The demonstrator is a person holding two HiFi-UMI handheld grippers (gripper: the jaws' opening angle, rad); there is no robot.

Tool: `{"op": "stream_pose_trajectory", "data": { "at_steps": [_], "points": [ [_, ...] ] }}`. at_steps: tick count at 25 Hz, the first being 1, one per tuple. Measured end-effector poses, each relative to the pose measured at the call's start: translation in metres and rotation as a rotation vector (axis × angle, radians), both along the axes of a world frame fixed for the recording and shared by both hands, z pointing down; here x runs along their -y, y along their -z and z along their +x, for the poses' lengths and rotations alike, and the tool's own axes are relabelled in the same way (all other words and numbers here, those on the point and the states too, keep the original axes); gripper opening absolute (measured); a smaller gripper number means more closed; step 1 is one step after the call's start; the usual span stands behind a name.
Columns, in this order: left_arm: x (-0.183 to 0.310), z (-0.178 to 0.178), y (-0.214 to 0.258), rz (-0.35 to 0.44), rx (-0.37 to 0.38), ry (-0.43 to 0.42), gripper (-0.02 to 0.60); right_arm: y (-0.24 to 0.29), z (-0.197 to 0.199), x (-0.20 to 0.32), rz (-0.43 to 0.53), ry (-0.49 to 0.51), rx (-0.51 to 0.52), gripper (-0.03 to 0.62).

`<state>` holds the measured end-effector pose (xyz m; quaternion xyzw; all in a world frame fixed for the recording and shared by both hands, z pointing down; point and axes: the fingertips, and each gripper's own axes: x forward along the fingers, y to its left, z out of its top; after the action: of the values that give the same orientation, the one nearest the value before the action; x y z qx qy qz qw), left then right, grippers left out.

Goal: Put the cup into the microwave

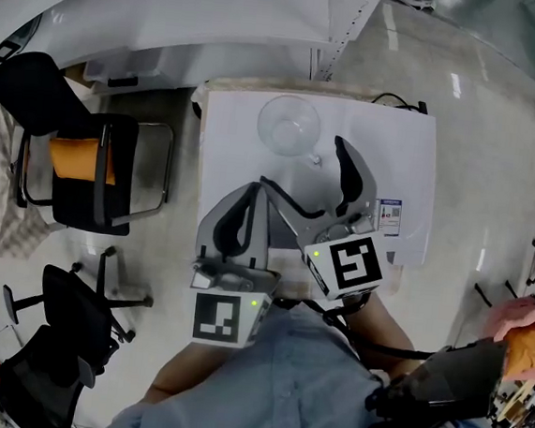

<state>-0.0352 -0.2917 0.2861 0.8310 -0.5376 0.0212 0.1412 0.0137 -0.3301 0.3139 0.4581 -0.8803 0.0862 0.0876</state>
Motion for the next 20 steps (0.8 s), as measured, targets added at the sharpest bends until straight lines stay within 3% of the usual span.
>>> {"op": "stream_pose_trajectory", "data": {
  "at_steps": [5,20],
  "points": [
    [0.006,-0.008,-0.004,-0.01,-0.019,0.004,0.008,-0.006,-0.011,0.016,-0.003,0.006,-0.025,0.495],
    [0.021,-0.031,-0.011,-0.03,-0.053,0.024,0.006,-0.012,-0.025,0.056,-0.025,-0.004,-0.07,0.495]
  ]
}}
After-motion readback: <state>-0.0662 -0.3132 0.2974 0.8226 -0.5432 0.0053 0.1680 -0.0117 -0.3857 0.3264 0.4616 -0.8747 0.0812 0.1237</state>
